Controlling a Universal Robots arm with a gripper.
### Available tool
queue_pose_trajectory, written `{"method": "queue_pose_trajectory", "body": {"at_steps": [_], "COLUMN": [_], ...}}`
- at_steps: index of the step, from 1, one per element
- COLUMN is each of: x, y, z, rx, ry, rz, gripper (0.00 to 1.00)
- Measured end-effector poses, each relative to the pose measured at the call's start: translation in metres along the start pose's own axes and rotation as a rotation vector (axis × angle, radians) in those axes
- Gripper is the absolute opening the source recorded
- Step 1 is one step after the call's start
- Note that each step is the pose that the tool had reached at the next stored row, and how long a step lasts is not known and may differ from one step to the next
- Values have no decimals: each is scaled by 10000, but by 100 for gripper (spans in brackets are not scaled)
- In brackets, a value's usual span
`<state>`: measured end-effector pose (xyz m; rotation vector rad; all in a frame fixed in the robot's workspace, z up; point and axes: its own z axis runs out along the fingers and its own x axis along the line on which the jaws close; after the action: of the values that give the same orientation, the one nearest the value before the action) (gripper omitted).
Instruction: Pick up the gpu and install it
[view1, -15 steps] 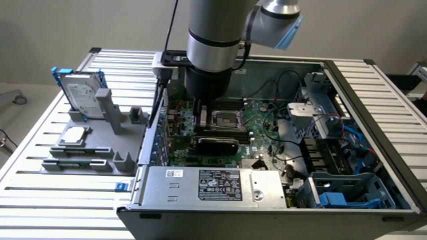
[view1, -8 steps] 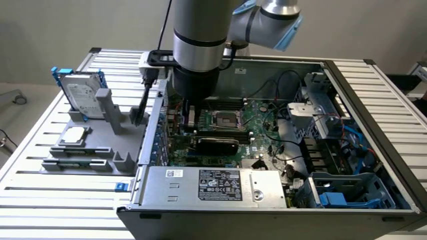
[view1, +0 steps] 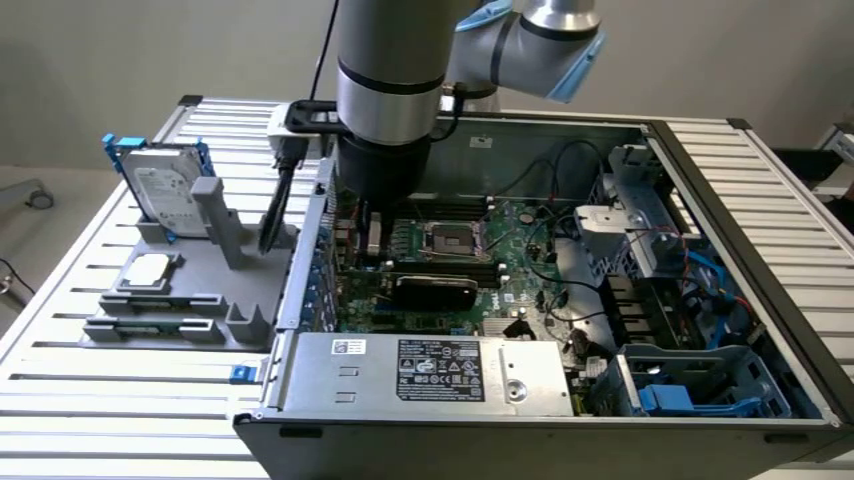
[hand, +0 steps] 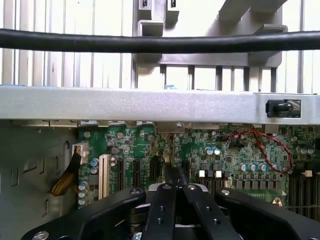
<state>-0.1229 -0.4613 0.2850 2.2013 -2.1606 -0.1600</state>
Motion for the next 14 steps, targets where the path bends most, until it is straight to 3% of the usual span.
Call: {"method": "queue_pose_trajectory", "body": {"at_steps": [4, 14], "x": [3, -2], "y": [27, 189], "z": [-14, -57], "rx": [-48, -116], "ry": [-3, -1], "rz": [2, -11], "gripper": [11, 11]}}
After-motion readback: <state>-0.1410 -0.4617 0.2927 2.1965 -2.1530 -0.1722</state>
